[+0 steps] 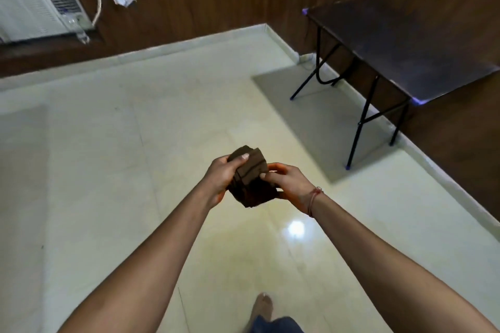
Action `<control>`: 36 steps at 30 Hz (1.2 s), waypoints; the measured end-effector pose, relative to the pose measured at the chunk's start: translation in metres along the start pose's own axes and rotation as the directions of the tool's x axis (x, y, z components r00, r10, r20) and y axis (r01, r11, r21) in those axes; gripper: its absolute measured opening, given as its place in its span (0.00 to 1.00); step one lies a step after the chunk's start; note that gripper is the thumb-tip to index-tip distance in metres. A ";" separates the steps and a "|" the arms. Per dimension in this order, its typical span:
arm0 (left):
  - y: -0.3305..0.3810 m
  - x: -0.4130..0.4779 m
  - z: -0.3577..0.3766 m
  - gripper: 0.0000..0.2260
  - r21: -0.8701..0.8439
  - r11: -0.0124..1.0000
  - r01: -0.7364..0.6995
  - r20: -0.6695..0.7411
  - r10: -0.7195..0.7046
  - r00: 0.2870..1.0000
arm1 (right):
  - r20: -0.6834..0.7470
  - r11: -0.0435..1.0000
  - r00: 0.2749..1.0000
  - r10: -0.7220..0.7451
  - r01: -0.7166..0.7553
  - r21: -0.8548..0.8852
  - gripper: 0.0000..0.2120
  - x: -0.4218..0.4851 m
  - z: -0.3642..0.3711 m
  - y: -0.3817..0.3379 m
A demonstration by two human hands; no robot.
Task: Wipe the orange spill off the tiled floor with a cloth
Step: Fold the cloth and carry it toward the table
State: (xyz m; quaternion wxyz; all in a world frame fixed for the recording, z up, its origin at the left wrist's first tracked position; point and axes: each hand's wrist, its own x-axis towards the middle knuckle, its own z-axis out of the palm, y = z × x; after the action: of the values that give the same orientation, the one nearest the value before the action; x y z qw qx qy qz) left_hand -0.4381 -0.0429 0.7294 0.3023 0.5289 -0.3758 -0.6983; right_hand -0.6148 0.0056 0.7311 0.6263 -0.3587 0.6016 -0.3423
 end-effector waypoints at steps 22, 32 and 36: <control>0.208 0.219 0.043 0.14 -0.038 0.999 -0.015 0.366 0.028 0.930 | -0.272 0.975 0.956 -0.111 0.157 0.154 0.07 0.179 -0.087 -0.212; 0.339 0.394 0.100 0.42 0.492 0.784 -0.378 0.457 0.137 0.879 | -0.602 0.916 0.799 -0.018 0.255 0.311 0.07 0.291 -0.130 -0.284; 0.362 0.426 0.152 0.42 0.508 0.702 -0.499 0.604 0.123 0.788 | -0.713 0.877 0.701 -0.015 0.352 0.327 0.09 0.302 -0.173 -0.293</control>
State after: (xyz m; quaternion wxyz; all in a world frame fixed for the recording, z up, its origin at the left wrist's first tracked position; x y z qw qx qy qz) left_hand -0.6859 -0.5546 0.8415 0.1052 0.3121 -0.7468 -0.5778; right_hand -0.7741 -0.4095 0.8265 0.3817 -0.1134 0.6572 -0.6399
